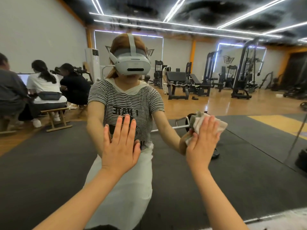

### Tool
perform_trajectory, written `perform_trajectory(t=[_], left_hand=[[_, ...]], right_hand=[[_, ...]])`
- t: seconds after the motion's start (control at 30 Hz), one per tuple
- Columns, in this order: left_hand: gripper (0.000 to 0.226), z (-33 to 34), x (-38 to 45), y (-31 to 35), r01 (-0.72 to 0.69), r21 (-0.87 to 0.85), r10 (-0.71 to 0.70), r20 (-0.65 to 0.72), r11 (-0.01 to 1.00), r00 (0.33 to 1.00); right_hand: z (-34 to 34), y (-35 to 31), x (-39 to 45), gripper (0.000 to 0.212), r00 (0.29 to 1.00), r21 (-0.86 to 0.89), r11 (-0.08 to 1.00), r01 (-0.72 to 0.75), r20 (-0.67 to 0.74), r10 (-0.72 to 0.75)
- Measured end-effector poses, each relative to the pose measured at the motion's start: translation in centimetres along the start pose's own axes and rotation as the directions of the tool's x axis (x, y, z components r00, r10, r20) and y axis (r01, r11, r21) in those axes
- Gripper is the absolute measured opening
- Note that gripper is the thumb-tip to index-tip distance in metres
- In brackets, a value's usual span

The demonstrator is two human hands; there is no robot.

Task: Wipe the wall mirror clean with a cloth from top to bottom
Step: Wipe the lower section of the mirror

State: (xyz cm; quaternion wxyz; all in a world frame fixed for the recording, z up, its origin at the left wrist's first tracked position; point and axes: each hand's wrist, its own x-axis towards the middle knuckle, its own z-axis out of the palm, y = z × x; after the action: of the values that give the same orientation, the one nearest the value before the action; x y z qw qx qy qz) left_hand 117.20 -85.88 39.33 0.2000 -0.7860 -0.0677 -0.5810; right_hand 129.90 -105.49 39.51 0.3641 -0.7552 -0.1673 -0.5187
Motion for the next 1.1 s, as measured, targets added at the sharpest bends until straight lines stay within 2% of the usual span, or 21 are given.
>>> perform_trajectory(t=[0.1,0.17,0.2,0.3,0.4,0.47,0.6,0.73,0.77,0.8,0.87,0.97,1.1], left_hand=[[0.075,0.0,-0.1,0.1,0.003,0.003,-0.003,-0.002,1.0,1.0],[0.075,0.0,-0.2,0.1,-0.001,0.001,0.001,-0.004,1.0,1.0],[0.074,0.0,-0.2,0.1,-0.003,0.002,0.003,-0.005,1.0,1.0],[0.074,0.1,-0.1,0.0,0.001,0.003,-0.001,-0.006,1.0,1.0],[0.075,0.2,-0.1,-0.1,-0.004,-0.001,0.004,0.003,1.0,1.0],[0.075,0.1,-0.1,-0.2,-0.004,0.0,0.004,0.004,1.0,1.0],[0.07,-0.1,0.0,-0.1,0.006,0.007,-0.007,0.019,1.0,1.0],[0.069,-0.1,0.0,0.0,0.015,0.021,-0.015,0.016,1.0,1.0],[0.07,0.0,0.0,-0.1,0.013,0.021,-0.013,0.012,1.0,1.0],[0.071,0.0,0.0,-0.1,0.011,0.021,-0.011,0.01,1.0,1.0],[0.074,-0.1,0.0,-0.1,0.001,0.03,-0.001,0.015,1.0,1.0],[0.072,-0.4,0.2,-0.1,0.015,0.041,-0.017,0.048,0.999,0.999],[0.07,-2.5,0.2,-0.7,-0.005,-0.098,0.02,0.153,0.995,0.988]], right_hand=[[0.9,-3.1,-0.2,0.06,0.979,0.099,0.978,-0.186,-0.068,0.193],[1.4,-6.5,-1.0,0.061,0.971,0.114,0.968,-0.223,-0.064,0.231],[1.7,-8.1,-1.8,0.062,0.982,0.095,0.98,-0.176,-0.054,0.182],[2.7,-11.0,-5.3,0.065,0.994,0.055,0.993,0.1,0.04,-0.102],[3.0,-8.9,-5.6,0.058,0.94,0.043,0.942,0.332,0.066,-0.334],[2.5,-6.3,-4.5,0.061,0.913,-0.021,0.914,0.405,0.068,-0.403],[1.7,-3.4,-2.3,0.052,0.98,-0.015,0.98,0.198,0.014,-0.198],[2.3,-7.0,-2.7,0.054,0.992,0.16,0.981,-0.107,-0.049,0.116],[2.4,-8.1,-3.1,0.055,0.987,0.178,0.974,-0.142,-0.054,0.154],[2.5,-8.8,-3.8,0.056,0.989,0.17,0.977,-0.13,-0.048,0.14],[2.7,-8.8,-5.2,0.061,1.0,0.113,0.994,-0.005,0.004,0.005],[2.5,-7.3,-5.9,0.056,0.983,0.05,0.984,0.169,0.066,-0.172],[2.0,-6.7,-5.7,0.06,0.977,0.003,0.982,0.19,0.094,-0.19]])
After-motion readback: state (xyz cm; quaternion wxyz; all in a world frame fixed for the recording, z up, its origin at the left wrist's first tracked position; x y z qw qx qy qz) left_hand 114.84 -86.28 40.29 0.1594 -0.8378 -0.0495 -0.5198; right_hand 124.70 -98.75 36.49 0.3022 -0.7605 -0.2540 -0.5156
